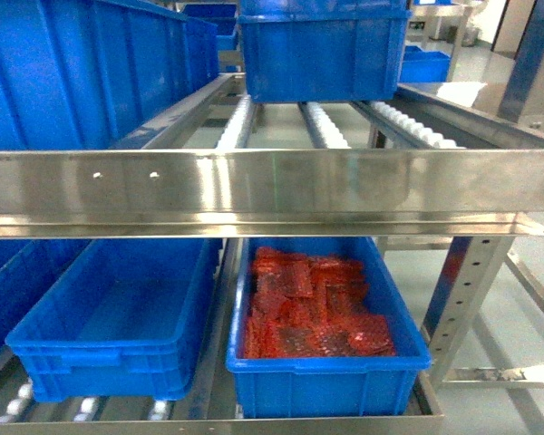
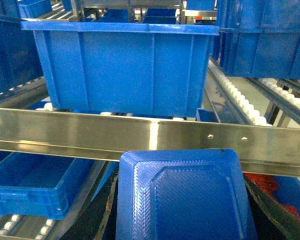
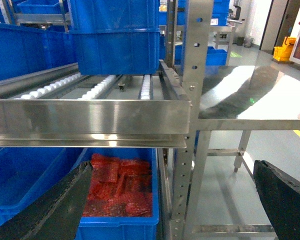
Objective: Pick blue part to blue bin on bottom shelf
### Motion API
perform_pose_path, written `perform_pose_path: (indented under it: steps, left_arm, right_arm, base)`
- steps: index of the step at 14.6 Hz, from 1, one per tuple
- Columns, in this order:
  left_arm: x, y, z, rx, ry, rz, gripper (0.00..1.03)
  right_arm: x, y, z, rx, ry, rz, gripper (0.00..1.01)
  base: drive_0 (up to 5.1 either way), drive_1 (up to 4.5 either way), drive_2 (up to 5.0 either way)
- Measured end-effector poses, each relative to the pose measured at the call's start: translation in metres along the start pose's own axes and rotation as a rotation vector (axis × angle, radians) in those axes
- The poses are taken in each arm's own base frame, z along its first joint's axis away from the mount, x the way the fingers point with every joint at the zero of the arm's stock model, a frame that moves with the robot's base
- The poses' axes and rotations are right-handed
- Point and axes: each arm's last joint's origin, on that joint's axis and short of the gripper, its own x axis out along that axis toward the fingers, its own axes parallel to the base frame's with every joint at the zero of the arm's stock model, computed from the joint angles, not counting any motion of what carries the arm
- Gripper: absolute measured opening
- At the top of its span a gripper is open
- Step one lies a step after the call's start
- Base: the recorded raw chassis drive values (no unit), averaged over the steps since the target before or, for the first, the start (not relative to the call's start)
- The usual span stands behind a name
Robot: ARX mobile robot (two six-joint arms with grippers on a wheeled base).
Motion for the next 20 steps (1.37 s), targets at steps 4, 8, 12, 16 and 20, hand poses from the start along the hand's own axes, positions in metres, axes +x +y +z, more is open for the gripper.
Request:
perform_pose_path:
  steps: [4,8,12,16,20]
  left_arm:
    - [-0.0001,-0.0002,0.0,0.0,0.0,-0.002,0.44]
    - [-0.0001,-0.0002,-0.0001,0.0,0.001,-0.002,0.44]
    - [-0.0001,-0.0002,0.0,0.0,0.0,-0.002,0.44]
    - [-0.0001,-0.0002,0.0002,0.0,-0.002,-0.002,0.44]
    - [-0.0001,-0.0002,0.0,0.001,0.0,-0.002,0.44]
  right_arm:
    - [0.0,0.0001,-0.0001,0.0,0.002,0.003,0.98]
    - [0.0,0.0001,-0.0001,0.0,0.002,0.003,0.98]
    - [0.0,0.0001,0.0,0.0,0.0,0.003,0.98]
    - [0.0,0.0001,0.0001,0.0,-0.001,0.003,0.98]
    - [0.0,0.0,0.0,0.0,0.0,0.001,0.98]
  base:
    - [-5.1,2.35,2.3]
    - [-5.1,2.34,2.3]
    - [-5.1,2.34,2.3]
    - [-5.1,2.34,2.3]
    - [-5.1,2.34,2.3]
